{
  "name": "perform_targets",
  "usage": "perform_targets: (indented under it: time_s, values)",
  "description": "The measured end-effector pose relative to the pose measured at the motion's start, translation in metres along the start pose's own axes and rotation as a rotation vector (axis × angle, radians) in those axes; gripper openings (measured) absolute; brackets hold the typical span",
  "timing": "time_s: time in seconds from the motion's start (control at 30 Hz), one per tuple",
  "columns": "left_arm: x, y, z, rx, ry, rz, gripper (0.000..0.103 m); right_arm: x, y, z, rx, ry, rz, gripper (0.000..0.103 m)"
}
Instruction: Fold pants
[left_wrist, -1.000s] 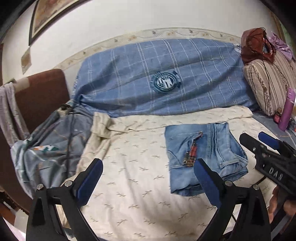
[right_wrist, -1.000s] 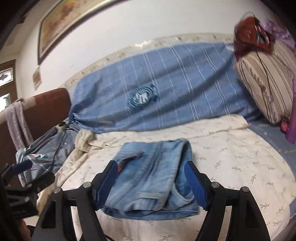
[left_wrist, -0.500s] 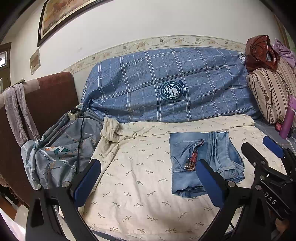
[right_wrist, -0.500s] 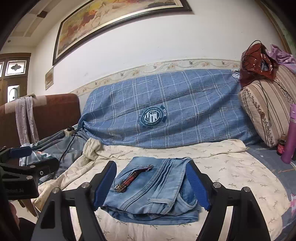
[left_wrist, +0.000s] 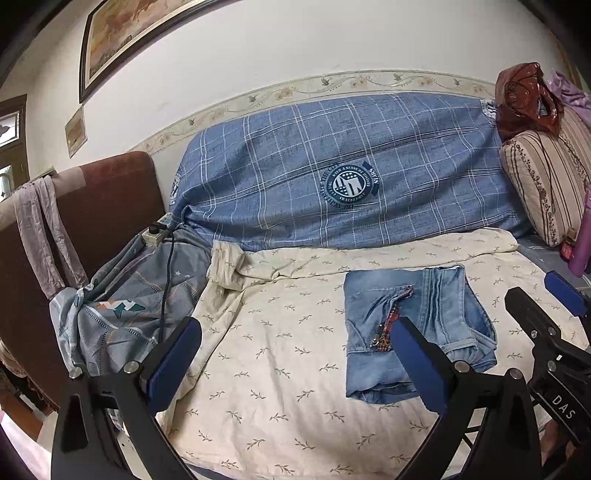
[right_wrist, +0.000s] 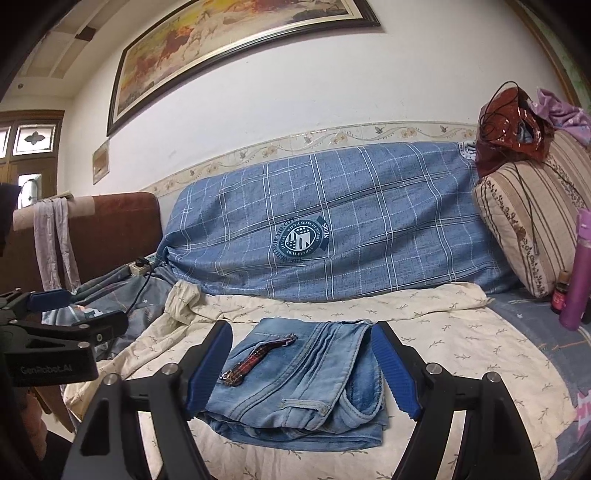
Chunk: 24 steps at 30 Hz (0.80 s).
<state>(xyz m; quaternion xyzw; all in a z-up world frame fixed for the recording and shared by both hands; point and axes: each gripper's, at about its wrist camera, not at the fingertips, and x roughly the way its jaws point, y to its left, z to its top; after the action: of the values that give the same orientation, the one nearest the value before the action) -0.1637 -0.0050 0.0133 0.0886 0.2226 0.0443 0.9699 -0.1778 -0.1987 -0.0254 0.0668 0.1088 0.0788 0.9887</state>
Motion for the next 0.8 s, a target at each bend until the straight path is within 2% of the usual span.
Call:
perform_targets:
  time_s: [0.33, 0.8]
  values:
    - [-0.016, -0.014, 0.007, 0.032, -0.031, 0.005, 0.102, -0.010, -0.006, 0.004, 0.016, -0.035, 0.007, 0.080]
    - [-0.031, -0.005, 0.016, -0.023, -0.048, -0.016, 0.102, -0.015, -0.012, 0.007, 0.034, -0.040, -0.005, 0.082]
